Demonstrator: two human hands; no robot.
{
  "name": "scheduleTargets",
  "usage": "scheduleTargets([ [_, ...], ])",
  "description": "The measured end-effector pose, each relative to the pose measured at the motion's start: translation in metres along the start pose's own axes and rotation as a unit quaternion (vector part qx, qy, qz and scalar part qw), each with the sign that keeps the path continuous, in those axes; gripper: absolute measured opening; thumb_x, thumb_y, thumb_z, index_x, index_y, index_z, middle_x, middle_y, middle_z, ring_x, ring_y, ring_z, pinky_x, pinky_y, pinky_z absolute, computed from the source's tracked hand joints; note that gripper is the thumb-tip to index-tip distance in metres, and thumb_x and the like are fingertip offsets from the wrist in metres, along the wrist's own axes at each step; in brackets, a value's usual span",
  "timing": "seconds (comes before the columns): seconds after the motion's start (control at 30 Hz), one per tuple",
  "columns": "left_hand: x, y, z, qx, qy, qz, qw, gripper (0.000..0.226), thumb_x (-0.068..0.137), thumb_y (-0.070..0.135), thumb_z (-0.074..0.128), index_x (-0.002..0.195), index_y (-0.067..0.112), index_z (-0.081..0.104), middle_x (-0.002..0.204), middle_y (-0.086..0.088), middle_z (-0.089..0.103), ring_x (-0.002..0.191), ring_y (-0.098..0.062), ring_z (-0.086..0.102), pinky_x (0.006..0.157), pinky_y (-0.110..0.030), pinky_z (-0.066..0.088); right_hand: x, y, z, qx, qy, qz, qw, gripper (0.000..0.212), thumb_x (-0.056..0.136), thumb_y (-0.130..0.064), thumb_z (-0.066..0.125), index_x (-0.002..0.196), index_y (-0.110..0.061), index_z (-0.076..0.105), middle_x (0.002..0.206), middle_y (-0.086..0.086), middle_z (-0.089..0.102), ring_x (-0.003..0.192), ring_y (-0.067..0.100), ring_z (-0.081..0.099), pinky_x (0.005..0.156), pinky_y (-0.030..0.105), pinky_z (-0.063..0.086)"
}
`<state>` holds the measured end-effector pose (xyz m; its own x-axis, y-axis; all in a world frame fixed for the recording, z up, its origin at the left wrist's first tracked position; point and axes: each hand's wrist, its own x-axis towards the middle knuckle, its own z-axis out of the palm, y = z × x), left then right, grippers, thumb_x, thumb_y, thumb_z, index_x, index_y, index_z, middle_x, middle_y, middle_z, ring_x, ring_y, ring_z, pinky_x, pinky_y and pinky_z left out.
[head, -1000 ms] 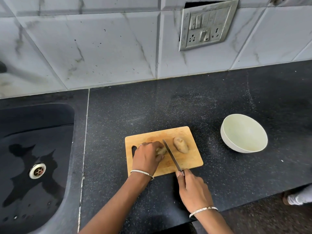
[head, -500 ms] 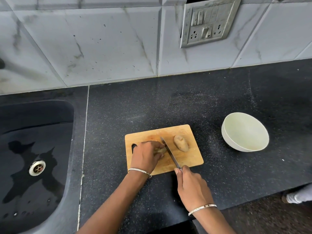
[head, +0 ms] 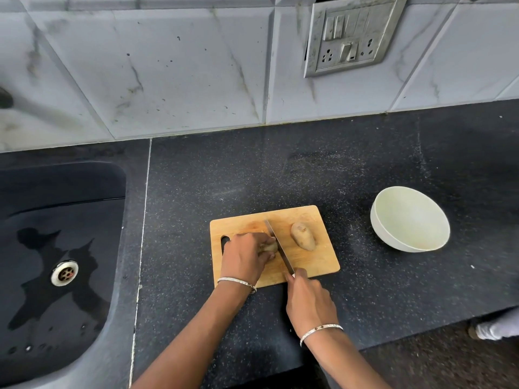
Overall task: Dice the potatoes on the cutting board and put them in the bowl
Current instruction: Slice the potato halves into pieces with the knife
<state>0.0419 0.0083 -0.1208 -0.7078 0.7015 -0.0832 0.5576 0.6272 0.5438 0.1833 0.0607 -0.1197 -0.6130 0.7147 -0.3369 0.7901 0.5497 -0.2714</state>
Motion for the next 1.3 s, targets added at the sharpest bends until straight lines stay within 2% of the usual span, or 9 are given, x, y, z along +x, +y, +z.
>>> scheduleTargets([
  [0.17,0.0,0.0,0.001,0.001,-0.002,-0.004,1.0,0.028,0.081,0.034,0.072,0.109,0.035,0.07,0.107,0.015,0.071,0.102,-0.016,0.062,0.086,-0.031,0.044,-0.006,0.004,0.003,0.0,0.008,0.001,1.0,0.037,0.104,-0.042,0.023,0.122,-0.018,0.044,0.109,0.01,0.066,0.105,0.035,0.062,0.072,0.04,0.047],
  [0.27,0.0,-0.001,0.002,-0.019,0.002,-0.007,1.0,0.027,0.079,0.033,0.075,0.105,0.035,0.071,0.104,0.017,0.071,0.098,-0.013,0.065,0.087,-0.034,0.048,-0.009,0.008,0.004,-0.004,0.01,-0.002,1.0,0.038,0.103,-0.044,0.022,0.123,-0.019,0.044,0.107,0.009,0.066,0.103,0.034,0.063,0.067,0.038,0.044],
  [0.43,0.0,-0.001,0.002,-0.015,0.012,-0.003,1.0,0.026,0.079,0.034,0.074,0.104,0.036,0.07,0.1,0.017,0.072,0.094,-0.012,0.065,0.082,-0.03,0.048,-0.018,0.017,0.001,-0.01,0.005,-0.007,1.0,0.038,0.103,-0.045,0.021,0.113,-0.017,0.045,0.105,0.009,0.066,0.101,0.034,0.064,0.064,0.037,0.038],
  [0.63,-0.002,0.001,0.001,0.009,0.009,0.018,1.0,0.03,0.077,0.031,0.073,0.105,0.038,0.063,0.098,0.015,0.071,0.092,-0.015,0.065,0.079,-0.034,0.049,-0.013,0.015,0.001,-0.006,0.036,-0.028,0.999,0.039,0.103,-0.044,0.021,0.118,-0.019,0.045,0.1,0.008,0.067,0.096,0.034,0.065,0.061,0.036,0.037],
  [0.73,-0.001,0.002,0.0,0.027,-0.001,0.047,0.999,0.043,0.077,0.027,0.073,0.111,0.04,0.051,0.105,0.015,0.066,0.095,-0.015,0.063,0.076,-0.032,0.049,-0.01,0.013,0.004,0.012,0.041,-0.028,0.999,0.038,0.103,-0.043,0.023,0.12,-0.019,0.046,0.099,0.008,0.068,0.096,0.034,0.065,0.062,0.037,0.038],
  [0.83,0.001,0.006,-0.003,0.076,-0.025,0.092,0.992,0.049,0.082,0.022,0.071,0.117,0.044,0.045,0.119,0.011,0.053,0.101,-0.017,0.058,0.081,-0.03,0.048,-0.008,0.012,0.004,0.016,0.045,-0.028,0.998,0.038,0.103,-0.044,0.023,0.12,-0.019,0.046,0.1,0.008,0.068,0.097,0.034,0.065,0.063,0.038,0.04],
  [0.93,0.004,0.008,-0.007,0.132,-0.066,0.136,0.98,0.042,0.09,0.021,0.062,0.118,0.048,0.048,0.127,0.008,0.037,0.105,-0.017,0.05,0.084,-0.027,0.046,-0.007,0.012,0.004,0.013,0.043,-0.027,0.999,0.038,0.103,-0.044,0.022,0.122,-0.02,0.044,0.101,0.008,0.067,0.098,0.034,0.065,0.066,0.039,0.044],
  [1.0,0.008,0.008,-0.01,0.154,-0.092,0.15,0.972,0.035,0.092,0.022,0.058,0.115,0.048,0.053,0.127,0.007,0.033,0.104,-0.017,0.048,0.086,-0.026,0.045,-0.007,0.012,0.005,0.011,0.042,-0.028,0.999,0.038,0.103,-0.044,0.022,0.123,-0.02,0.044,0.102,0.008,0.067,0.098,0.034,0.065,0.065,0.039,0.041],
  [1.3,0.027,0.016,-0.014,0.163,-0.146,0.141,0.965,0.034,0.08,0.017,0.073,0.105,0.037,0.063,0.112,0.002,0.037,0.089,-0.022,0.054,0.074,-0.034,0.05,-0.007,0.013,0.005,0.005,0.041,-0.035,0.999,0.038,0.103,-0.045,0.021,0.123,-0.022,0.043,0.101,0.007,0.068,0.096,0.032,0.066,0.062,0.037,0.038],
])
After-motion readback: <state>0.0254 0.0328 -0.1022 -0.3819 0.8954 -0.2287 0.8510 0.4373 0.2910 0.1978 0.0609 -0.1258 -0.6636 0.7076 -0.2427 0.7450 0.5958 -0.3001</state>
